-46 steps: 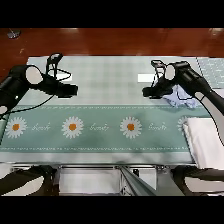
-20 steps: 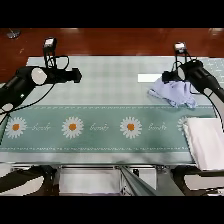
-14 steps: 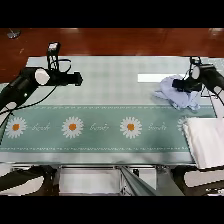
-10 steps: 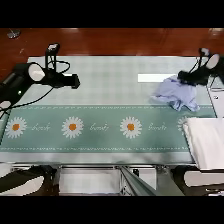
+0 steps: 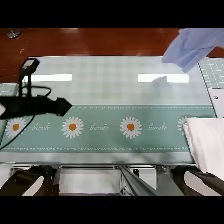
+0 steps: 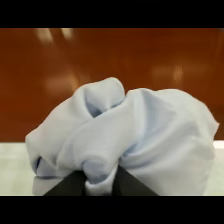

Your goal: Fold the shirts.

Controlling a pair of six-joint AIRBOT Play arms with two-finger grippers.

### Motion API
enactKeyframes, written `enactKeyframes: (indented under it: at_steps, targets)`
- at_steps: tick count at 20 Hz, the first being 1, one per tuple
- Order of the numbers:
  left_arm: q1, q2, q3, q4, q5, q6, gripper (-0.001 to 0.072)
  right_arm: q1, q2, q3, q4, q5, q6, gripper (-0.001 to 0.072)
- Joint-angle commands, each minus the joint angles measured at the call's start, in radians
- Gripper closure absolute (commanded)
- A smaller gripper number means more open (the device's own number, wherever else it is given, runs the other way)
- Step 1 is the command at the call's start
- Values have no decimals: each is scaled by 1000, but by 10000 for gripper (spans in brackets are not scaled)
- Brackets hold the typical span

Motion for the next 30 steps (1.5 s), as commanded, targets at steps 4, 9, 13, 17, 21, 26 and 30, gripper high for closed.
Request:
enactKeyframes:
  at_steps: [4,9,13,17,21,26,30]
  targets:
    - [-2,263,-153,-29,37,-127,7,20,148,46,266,224,-130,676]
    - [-2,213,-154,-29,38,-135,7,425,96,-212,77,240,-72,675]
    - [-2,154,-154,-29,39,-135,7,732,-99,-395,8,114,-8,675]
    - [-2,89,-154,-29,39,-134,7,904,-403,-403,112,-19,18,675]
    - [-2,31,-154,-29,39,-134,7,879,-535,-393,394,-68,-13,87]
    - [-2,20,-153,-88,10,-130,7,519,-373,-348,303,213,-18,87]
    - [-9,-37,-188,-157,-252,-30,7,143,-118,-544,-11,323,-21,87]
